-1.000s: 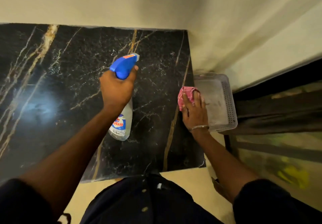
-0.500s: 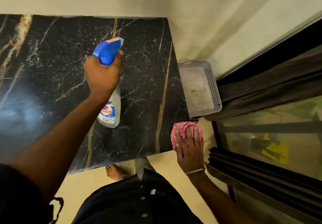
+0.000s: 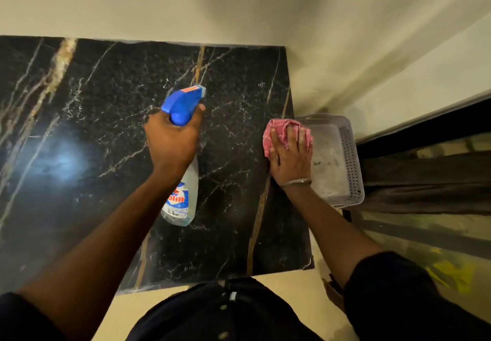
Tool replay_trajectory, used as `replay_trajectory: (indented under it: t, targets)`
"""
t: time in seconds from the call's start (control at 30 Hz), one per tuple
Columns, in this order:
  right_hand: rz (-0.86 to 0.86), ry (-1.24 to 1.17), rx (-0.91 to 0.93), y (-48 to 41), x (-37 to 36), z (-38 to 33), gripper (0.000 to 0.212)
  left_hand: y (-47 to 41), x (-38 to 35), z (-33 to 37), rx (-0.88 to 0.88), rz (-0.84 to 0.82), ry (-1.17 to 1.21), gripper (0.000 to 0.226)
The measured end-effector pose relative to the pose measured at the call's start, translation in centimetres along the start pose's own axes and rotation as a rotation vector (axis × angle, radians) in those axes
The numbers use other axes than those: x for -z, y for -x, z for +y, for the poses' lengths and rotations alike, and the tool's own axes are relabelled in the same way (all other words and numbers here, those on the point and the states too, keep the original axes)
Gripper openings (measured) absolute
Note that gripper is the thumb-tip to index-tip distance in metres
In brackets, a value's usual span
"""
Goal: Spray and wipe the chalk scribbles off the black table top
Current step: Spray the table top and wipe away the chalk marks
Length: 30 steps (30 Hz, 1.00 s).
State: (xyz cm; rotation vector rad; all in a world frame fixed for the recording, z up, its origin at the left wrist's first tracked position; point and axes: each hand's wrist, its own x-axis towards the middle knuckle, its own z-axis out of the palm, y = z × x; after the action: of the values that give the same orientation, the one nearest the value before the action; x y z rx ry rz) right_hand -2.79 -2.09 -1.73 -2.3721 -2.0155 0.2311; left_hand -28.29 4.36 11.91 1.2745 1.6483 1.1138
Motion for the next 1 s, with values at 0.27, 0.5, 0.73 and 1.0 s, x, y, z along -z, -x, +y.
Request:
replay_trajectory:
  t: [0.27, 0.5, 0.73, 1.0]
  targets:
    - [-0.034, -0.004, -0.041, -15.8, 2.0, -1.3, 0.057, -2.4, -1.1, -0.5, 0.092, 0.008, -0.083, 0.028]
    - [-0.022, -0.006, -0.097, -22.9, 3.2, -2.8, 0.055, -4.2, -1.1, -0.6, 0.136, 0.031, -0.122, 0.013]
    - [-0.036, 0.008, -0.239, -22.7, 3.4, -6.7, 0.059, -5.7, 0.7, -0.1, 0.138, 0.027, -0.075, 0.017]
    - [-0.056, 0.000, -0.270, -22.6, 2.4, -16.5, 0.069, -8.9, 8.0, -1.6, 0.132, -0.026, -0.029, 0.013]
